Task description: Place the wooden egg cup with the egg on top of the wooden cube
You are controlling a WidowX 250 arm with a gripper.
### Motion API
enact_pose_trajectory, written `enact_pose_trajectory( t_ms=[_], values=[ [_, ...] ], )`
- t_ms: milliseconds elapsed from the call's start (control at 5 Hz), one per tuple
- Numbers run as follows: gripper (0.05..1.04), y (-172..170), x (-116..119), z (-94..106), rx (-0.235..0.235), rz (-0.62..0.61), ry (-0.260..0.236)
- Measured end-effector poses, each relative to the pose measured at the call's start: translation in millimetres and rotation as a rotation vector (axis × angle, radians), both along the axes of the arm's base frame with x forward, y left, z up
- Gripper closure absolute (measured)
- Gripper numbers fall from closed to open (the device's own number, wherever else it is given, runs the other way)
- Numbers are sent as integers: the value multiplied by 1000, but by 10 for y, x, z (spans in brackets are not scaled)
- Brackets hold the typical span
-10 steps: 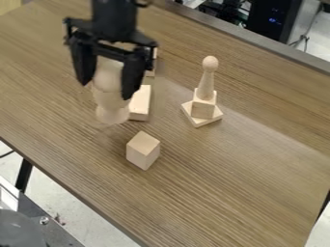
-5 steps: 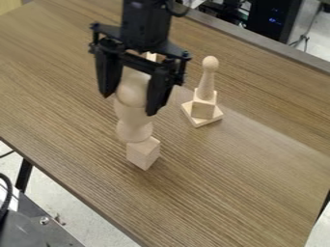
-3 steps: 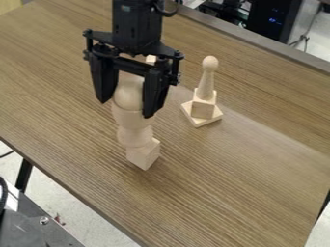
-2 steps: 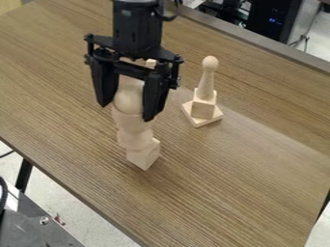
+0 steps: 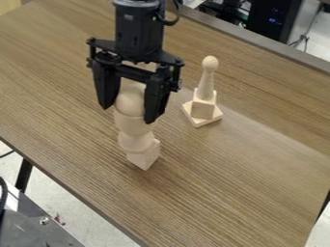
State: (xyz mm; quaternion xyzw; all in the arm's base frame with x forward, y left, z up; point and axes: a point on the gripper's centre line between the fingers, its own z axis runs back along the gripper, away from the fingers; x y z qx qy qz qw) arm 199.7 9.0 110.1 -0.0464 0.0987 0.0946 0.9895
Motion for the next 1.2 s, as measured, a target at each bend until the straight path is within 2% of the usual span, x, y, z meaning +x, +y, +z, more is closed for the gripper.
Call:
enact_pose_trajectory(
  t_ms=[1200],
  values=[
    [229,-18,146,-64,-5,-7,7]
  ],
)
